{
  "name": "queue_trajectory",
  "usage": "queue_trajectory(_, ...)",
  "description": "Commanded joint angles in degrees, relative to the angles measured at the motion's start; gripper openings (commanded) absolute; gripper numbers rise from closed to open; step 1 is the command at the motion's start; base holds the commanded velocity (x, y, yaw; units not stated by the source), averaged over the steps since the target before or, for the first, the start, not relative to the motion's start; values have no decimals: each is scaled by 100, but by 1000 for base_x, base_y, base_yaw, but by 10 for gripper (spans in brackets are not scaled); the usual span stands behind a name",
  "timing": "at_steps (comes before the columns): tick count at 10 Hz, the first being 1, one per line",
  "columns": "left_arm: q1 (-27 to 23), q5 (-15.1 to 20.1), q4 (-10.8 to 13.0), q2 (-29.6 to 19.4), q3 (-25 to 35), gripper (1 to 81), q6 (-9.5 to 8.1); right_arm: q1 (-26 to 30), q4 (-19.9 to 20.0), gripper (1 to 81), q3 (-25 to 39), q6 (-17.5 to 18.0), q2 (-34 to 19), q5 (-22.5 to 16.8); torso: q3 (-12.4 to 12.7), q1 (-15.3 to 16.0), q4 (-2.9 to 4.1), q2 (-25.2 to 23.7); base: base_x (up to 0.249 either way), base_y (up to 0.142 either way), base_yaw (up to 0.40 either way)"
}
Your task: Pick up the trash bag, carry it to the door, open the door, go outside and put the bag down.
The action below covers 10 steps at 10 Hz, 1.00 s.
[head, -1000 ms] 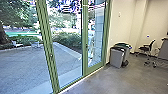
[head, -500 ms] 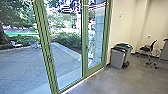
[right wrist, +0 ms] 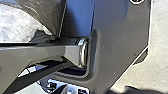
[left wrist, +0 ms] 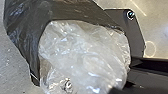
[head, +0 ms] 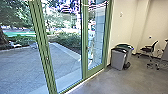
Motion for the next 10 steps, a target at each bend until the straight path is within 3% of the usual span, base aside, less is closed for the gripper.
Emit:
queue_trajectory(1, -353, 340, 27, 33, 29, 10, 29, 273, -28, 811, 5, -8, 7, -368, 0, 5, 0, 0, 137, -70, 0)
queue_trajectory(10, -353, 341, 19, 16, 29, 10, 29, 265, -28, 811, 5, -8, 7, -368, 0, 5, 0, 0, 137, -70, 0)
